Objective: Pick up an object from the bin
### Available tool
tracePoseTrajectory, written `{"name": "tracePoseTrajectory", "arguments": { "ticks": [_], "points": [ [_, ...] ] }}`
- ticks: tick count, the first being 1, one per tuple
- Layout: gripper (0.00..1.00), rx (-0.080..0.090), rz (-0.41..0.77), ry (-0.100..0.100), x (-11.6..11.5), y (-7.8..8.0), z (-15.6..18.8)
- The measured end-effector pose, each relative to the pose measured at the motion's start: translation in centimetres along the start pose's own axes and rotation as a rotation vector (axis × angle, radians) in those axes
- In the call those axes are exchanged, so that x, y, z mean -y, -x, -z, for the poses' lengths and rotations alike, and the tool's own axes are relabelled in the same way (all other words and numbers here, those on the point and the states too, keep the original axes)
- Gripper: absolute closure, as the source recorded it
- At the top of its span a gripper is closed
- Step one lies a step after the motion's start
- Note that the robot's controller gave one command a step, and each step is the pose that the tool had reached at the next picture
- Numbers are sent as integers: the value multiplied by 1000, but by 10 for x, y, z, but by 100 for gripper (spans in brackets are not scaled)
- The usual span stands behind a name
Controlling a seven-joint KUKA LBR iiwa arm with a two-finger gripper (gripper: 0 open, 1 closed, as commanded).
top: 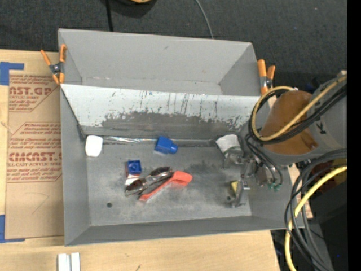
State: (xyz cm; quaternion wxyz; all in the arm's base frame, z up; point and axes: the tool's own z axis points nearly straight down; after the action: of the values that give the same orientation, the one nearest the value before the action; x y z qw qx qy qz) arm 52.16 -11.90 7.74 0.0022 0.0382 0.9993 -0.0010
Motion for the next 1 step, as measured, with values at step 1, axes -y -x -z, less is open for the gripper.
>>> {"name": "tracePoseTrajectory", "arguments": {
  "ticks": [1],
  "points": [
    [0, 0, 0, 0, 0, 0, 0]
  ]
}}
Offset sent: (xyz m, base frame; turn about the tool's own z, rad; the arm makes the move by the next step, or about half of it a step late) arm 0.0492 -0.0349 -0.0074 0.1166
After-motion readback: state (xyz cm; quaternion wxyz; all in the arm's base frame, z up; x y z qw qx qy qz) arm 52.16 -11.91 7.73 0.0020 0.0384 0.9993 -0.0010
